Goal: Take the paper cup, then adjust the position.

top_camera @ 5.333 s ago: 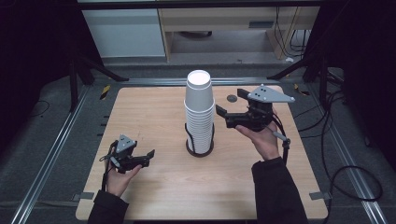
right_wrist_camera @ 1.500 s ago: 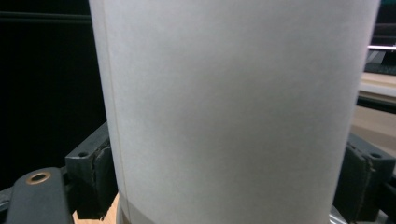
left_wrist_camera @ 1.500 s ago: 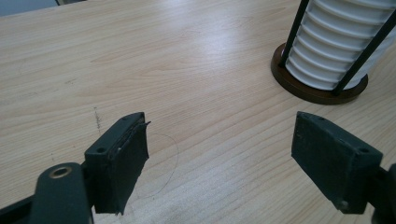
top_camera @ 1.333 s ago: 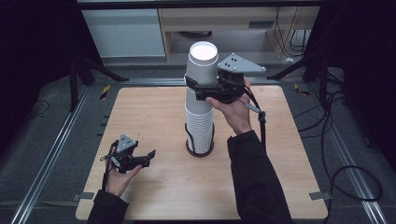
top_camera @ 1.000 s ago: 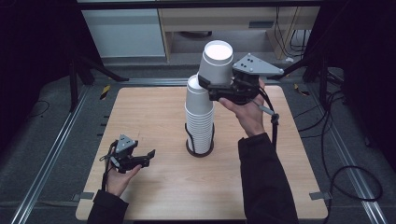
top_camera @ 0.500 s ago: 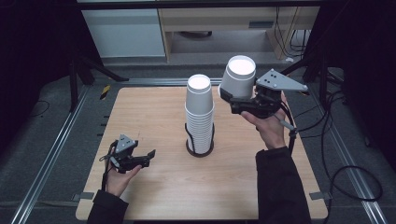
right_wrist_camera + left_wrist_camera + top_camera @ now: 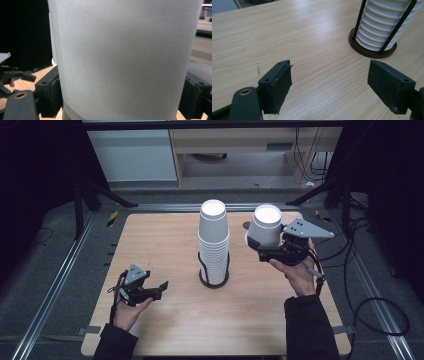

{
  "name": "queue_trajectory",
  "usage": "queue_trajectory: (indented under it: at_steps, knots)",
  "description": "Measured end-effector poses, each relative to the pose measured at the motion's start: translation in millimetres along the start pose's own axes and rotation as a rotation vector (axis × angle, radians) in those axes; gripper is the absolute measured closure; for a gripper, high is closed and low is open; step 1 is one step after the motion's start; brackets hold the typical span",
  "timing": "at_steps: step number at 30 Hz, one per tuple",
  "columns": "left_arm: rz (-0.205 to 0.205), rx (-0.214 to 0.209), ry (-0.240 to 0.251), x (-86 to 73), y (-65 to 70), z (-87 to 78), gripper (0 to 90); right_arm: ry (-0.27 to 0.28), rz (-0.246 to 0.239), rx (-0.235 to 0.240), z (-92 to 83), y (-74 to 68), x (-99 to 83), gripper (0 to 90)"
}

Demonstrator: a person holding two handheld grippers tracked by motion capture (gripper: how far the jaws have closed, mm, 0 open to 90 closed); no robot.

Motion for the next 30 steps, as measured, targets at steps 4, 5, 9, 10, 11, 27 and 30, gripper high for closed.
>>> queue_trajectory:
  at_steps: [4, 5, 9, 10, 11, 27, 30]
  knots:
    - [0.002, -0.011, 0.001, 0.8, 0.8, -0.3, 19.0, -0.020, -0.008, 0.006, -1.7, -0.6, -9.9, 12.8]
    - [0.002, -0.013, 0.001, 1.1, 1.5, -0.6, 19.1, -0.031, -0.013, 0.014, -2.5, -1.5, -15.0, 12.8]
    - [0.008, -0.020, 0.001, 2.5, 3.0, -1.8, 19.2, -0.051, -0.021, 0.034, -3.3, -5.3, -25.1, 12.9]
    - [0.009, -0.024, 0.002, 2.9, 3.4, -2.1, 19.4, -0.055, -0.025, 0.042, -3.0, -6.1, -27.5, 12.8]
    - [0.009, -0.026, 0.004, 3.3, 3.9, -2.3, 19.5, -0.062, -0.026, 0.053, -2.8, -7.4, -30.0, 12.8]
    - [0.023, -0.085, 0.013, 10.0, 11.8, -7.1, 20.1, -0.154, -0.086, 0.157, 5.0, -28.6, -63.9, 12.8]
    - [0.030, -0.106, 0.013, 11.4, 14.1, -7.8, 20.1, -0.160, -0.092, 0.187, 6.4, -33.0, -68.0, 12.9]
Point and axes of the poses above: each handheld gripper's, and its own axes: z roughly forward along the jaws, x roughly out of its top, y roughly to its right, the point moved 1 cm from there along z, roughly forward along the jaws, and after that the axes turned 11 degrees about -x, right-handed, at the moved point
